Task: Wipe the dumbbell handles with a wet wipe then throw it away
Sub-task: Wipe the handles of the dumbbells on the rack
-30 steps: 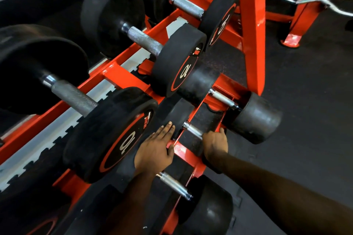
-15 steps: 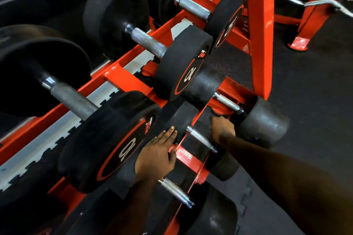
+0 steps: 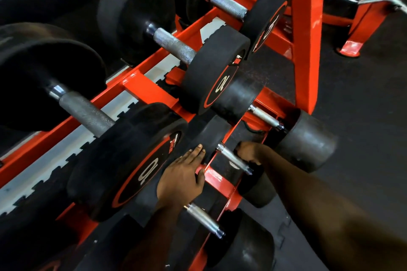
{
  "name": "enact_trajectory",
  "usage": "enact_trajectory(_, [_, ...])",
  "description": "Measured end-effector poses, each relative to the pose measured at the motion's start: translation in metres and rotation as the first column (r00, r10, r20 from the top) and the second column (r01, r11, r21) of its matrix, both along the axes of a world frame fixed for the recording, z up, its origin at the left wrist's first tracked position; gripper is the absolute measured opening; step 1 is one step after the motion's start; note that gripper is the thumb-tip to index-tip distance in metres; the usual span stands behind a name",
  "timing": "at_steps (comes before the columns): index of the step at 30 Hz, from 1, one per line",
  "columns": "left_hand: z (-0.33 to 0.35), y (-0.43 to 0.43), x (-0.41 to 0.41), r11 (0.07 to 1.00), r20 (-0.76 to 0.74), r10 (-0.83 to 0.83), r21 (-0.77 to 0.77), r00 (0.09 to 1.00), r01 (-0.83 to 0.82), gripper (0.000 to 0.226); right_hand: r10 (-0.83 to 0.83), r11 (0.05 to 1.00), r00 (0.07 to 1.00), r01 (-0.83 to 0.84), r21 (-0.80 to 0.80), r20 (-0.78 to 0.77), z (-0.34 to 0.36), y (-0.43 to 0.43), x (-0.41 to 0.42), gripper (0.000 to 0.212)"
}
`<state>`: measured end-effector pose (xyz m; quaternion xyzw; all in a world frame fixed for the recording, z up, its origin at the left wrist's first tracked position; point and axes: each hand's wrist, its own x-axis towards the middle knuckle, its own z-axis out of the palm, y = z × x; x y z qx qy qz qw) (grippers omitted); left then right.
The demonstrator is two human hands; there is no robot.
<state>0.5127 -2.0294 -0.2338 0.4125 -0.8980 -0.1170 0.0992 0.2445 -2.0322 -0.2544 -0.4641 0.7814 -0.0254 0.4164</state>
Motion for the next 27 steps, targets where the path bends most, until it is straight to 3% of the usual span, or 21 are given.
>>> enact_trajectory(3, [0.002, 0.001, -0.001, 1.0, -0.012, 0.011, 0.002, 1.0, -0.011, 0.055, 0.276, 0.956, 0.96, -0.271, 0.117, -0.035, 0.007, -0.004, -0.001, 0.035])
enact_trajectory(4, [0.002, 0.001, -0.001, 1.0, -0.019, 0.01, 0.004, 1.0, -0.01, 0.055, 0.42, 0.898, 0.905, -0.402, 0.181, -0.074, 0.0, -0.003, -0.007, 0.035])
enact_trajectory(5, [0.003, 0.001, -0.002, 1.0, -0.019, 0.012, 0.008, 1.0, -0.011, 0.054, 0.593, 0.786, 0.793, -0.531, 0.318, -0.141, 0.008, -0.002, -0.009, 0.035])
enact_trajectory(6, [0.002, 0.002, -0.001, 1.0, -0.02, 0.016, 0.012, 1.0, -0.016, 0.054, 0.658, 0.738, 0.737, -0.589, 0.33, -0.155, 0.014, 0.0, -0.008, 0.035])
enact_trajectory(7, [0.002, 0.002, -0.001, 1.0, -0.024, 0.018, 0.012, 1.0, -0.018, 0.054, 0.588, 0.768, 0.801, -0.51, 0.388, -0.111, 0.017, -0.001, -0.005, 0.034])
enact_trajectory(8, [0.003, 0.003, -0.001, 1.0, -0.028, 0.015, 0.01, 1.0, -0.015, 0.054, 0.397, 0.86, 0.918, -0.368, 0.353, -0.013, 0.02, -0.001, -0.001, 0.033])
enact_trajectory(9, [0.003, 0.003, -0.001, 1.0, -0.028, 0.014, 0.01, 1.0, -0.014, 0.054, 0.207, 0.919, 0.977, -0.212, 0.333, 0.051, 0.022, -0.006, -0.003, 0.03])
enact_trajectory(13, [0.006, 0.002, -0.002, 1.0, -0.032, 0.02, 0.003, 0.999, -0.02, 0.053, 0.075, 0.992, 0.994, -0.082, 0.092, 0.08, 0.003, -0.025, 0.001, 0.015])
enact_trajectory(15, [0.006, 0.002, -0.002, 1.0, -0.026, 0.025, 0.003, 0.999, -0.025, 0.054, -0.024, 0.999, 0.996, 0.027, -0.032, 0.081, 0.003, -0.027, 0.009, 0.018])
enact_trajectory(16, [0.006, 0.002, -0.001, 1.0, -0.021, 0.024, 0.004, 0.999, -0.024, 0.055, 0.01, 0.997, 0.999, -0.006, -0.071, 0.051, 0.008, -0.023, 0.015, 0.022])
enact_trajectory(18, [0.007, 0.002, 0.0, 1.0, -0.004, 0.018, 0.02, 1.0, -0.018, 0.056, 0.062, 0.997, 0.996, -0.065, -0.05, -0.067, 0.015, -0.008, 0.022, 0.023])
enact_trajectory(22, [0.008, 0.001, -0.001, 1.0, 0.01, 0.01, 0.028, 1.0, -0.01, 0.054, -0.112, 0.994, 0.973, 0.111, -0.013, -0.201, -0.003, 0.013, 0.013, 0.034])
enact_trajectory(27, [0.008, 0.0, 0.0, 0.999, 0.023, 0.006, 0.033, 1.0, -0.006, 0.053, -0.189, 0.959, 0.97, 0.148, -0.24, -0.156, 0.014, -0.014, 0.042, 0.028])
